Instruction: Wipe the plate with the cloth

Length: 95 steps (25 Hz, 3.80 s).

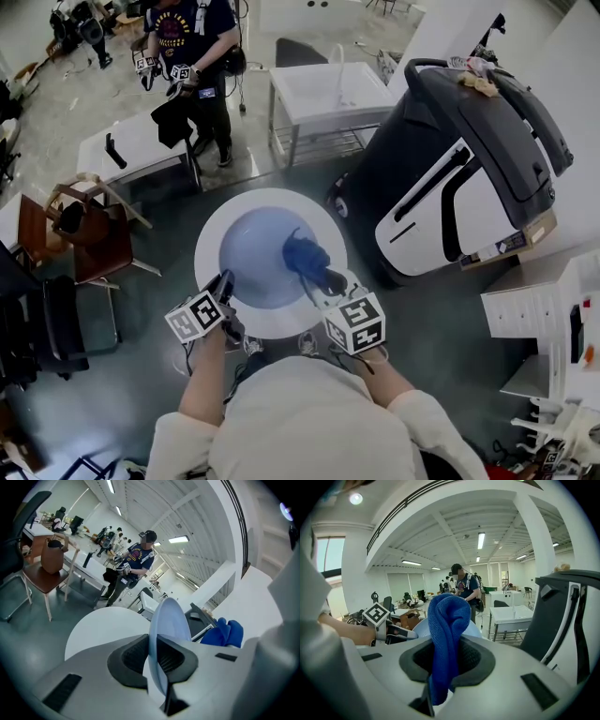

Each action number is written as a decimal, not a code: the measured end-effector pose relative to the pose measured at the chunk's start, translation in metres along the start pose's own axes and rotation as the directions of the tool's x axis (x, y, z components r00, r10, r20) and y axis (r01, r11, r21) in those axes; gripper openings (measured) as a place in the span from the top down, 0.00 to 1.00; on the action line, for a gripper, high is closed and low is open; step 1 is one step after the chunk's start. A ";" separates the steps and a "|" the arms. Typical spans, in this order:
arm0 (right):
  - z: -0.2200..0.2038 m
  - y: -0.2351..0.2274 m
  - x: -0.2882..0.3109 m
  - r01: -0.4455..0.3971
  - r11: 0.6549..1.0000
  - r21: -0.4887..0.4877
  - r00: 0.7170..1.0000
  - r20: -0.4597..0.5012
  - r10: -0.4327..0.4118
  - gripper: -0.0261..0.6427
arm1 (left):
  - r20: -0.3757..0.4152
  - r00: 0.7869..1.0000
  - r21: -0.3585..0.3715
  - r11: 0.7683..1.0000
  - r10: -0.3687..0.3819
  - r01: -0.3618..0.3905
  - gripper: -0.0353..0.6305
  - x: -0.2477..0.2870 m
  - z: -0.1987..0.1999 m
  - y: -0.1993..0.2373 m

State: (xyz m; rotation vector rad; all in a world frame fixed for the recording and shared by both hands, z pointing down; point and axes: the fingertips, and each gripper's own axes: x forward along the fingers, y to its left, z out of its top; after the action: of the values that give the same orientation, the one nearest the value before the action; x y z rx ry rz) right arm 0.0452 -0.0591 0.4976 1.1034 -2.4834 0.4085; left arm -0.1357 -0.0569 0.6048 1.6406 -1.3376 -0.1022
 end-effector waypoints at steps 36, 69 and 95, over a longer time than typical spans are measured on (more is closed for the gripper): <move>-0.023 -0.045 -0.016 0.117 0.988 0.096 0.992 -0.055 -0.112 0.83 | -0.166 0.972 -0.137 0.972 0.167 -0.191 0.88 0.081 -0.057 0.078; -0.045 -0.048 -0.013 0.145 0.981 0.131 0.985 -0.110 -0.131 0.83 | -0.333 0.899 -0.145 0.927 0.284 -0.346 0.88 0.103 -0.096 0.121; -0.038 -0.047 -0.001 0.083 0.988 0.128 0.993 -0.096 -0.071 0.83 | -0.340 0.902 -0.135 0.935 0.267 -0.328 0.87 0.097 -0.095 0.113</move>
State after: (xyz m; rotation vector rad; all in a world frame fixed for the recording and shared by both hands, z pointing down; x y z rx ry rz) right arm 0.0900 -0.0736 0.5360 1.1992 -2.3544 0.5937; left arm -0.1213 -0.0649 0.7805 1.2152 -1.2702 0.2059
